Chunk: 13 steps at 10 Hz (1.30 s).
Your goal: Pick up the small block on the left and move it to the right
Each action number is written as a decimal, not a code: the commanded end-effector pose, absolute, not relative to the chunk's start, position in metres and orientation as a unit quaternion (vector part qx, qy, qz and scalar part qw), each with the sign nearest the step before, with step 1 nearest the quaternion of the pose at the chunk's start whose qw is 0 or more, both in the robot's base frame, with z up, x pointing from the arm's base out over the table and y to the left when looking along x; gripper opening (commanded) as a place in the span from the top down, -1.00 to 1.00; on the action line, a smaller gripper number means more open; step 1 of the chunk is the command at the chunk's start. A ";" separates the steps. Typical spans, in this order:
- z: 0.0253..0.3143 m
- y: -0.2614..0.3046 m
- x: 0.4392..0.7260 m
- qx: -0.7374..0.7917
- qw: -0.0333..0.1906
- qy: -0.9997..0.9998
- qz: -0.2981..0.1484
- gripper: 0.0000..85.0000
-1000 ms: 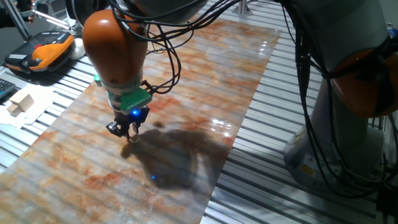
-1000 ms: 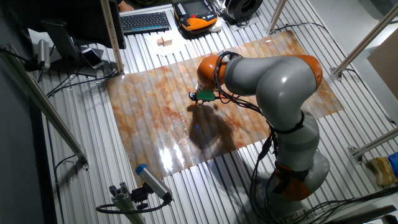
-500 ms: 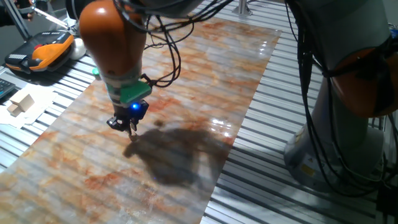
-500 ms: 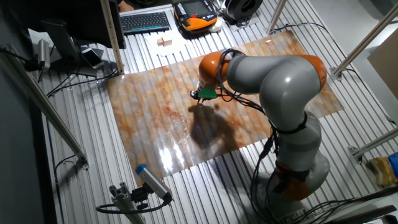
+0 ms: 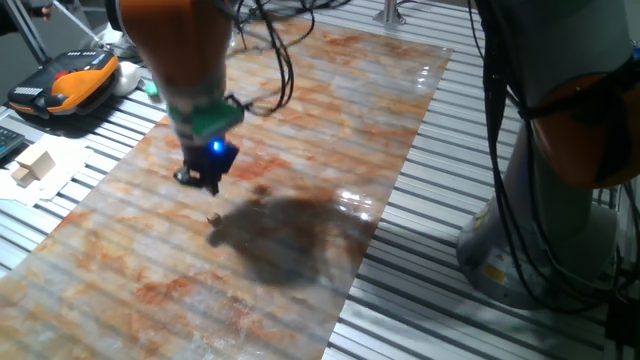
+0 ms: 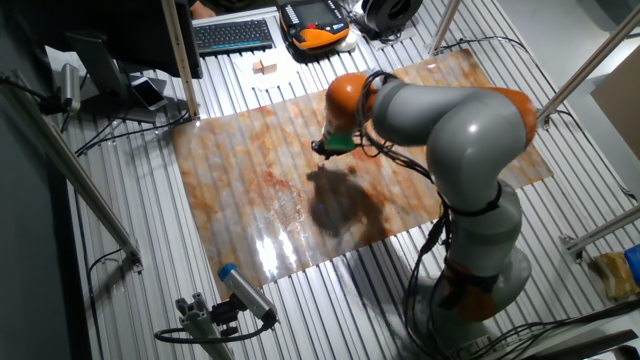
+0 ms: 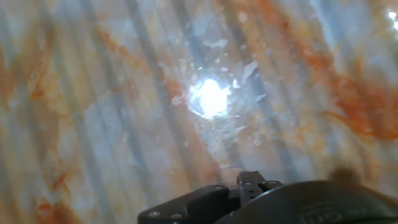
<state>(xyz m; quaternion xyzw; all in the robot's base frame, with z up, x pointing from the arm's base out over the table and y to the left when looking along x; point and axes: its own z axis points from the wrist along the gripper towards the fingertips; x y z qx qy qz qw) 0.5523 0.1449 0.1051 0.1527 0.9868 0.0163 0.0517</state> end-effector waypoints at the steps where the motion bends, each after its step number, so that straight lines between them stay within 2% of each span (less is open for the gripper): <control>1: 0.124 0.138 0.554 0.148 0.050 0.988 0.014 1.00; 6: 0.174 0.083 0.561 0.126 0.048 0.990 0.031 1.00; 13: 0.199 0.039 0.548 0.095 0.063 0.993 0.018 1.00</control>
